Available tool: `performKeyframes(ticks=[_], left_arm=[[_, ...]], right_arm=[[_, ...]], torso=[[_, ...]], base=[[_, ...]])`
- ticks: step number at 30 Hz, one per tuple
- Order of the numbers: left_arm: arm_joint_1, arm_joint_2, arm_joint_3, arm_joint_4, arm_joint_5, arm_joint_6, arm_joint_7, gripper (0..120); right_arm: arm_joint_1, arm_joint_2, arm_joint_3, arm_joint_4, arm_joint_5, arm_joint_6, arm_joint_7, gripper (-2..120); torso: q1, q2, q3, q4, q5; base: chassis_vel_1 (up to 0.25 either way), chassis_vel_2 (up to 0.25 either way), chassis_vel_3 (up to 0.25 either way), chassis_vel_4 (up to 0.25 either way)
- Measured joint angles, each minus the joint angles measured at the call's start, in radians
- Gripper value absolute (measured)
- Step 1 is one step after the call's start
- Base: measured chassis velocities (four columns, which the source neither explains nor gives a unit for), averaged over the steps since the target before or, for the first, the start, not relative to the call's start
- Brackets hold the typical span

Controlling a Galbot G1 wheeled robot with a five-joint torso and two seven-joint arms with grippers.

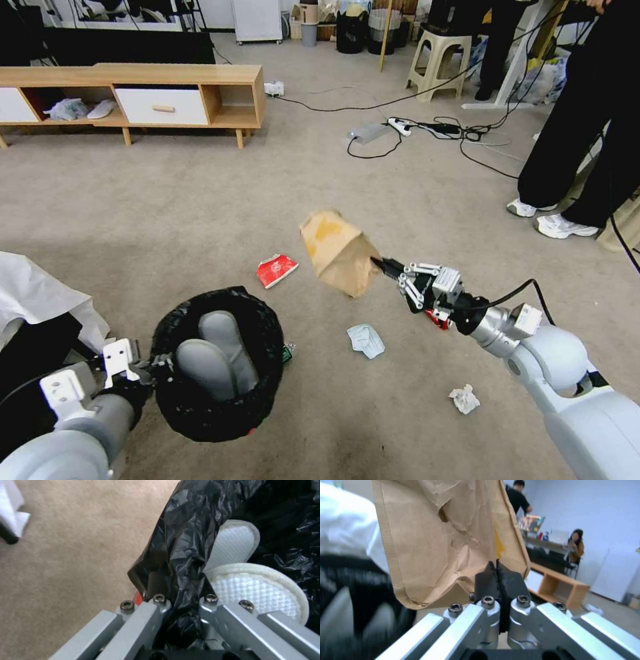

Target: Pick up the trash bin and place the garbage on the floor into it.

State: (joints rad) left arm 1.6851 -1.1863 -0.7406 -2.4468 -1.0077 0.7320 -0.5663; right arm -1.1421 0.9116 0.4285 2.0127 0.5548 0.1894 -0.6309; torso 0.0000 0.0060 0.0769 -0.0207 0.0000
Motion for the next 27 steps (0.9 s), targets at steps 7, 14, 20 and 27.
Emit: performKeyframes(ticks=[7, 14, 20, 27], left_arm=[[-0.016, -0.013, 0.098, 0.0, 0.045, 0.003, 0.0, 4], [-0.049, -0.029, 0.154, 0.004, 0.057, 0.003, 0.002, 4], [-0.075, -0.035, 0.175, 0.006, 0.039, 0.004, 0.004, 4], [-0.097, -0.037, 0.173, 0.005, 0.006, 0.004, 0.004, 4]], right_arm=[[0.04, 0.025, -0.057, 0.022, 0.064, -0.016, 0.0, 0], [0.09, 0.06, -0.158, 0.005, 0.061, -0.021, -0.029, 0], [0.117, 0.083, -0.237, -0.042, 0.035, -0.017, -0.099, 0], [0.119, 0.094, -0.259, -0.079, -0.012, -0.003, -0.168, 0]], torso=[[0.0, 0.0, 0.0, -0.0001, 0.0], [0.0, 0.0, 0.0, 0.0, 0.0], [0.0, 0.0, 0.0, 0.0001, 0.0], [0.0, 0.0, 0.0, 0.0, -0.0001]], base=[[0.0, 0.0, 0.0, 0.0], [0.0, 0.0, 0.0, 0.0], [0.0, 0.0, 0.0, 0.0], [0.0, 0.0, 0.0, 0.0]])
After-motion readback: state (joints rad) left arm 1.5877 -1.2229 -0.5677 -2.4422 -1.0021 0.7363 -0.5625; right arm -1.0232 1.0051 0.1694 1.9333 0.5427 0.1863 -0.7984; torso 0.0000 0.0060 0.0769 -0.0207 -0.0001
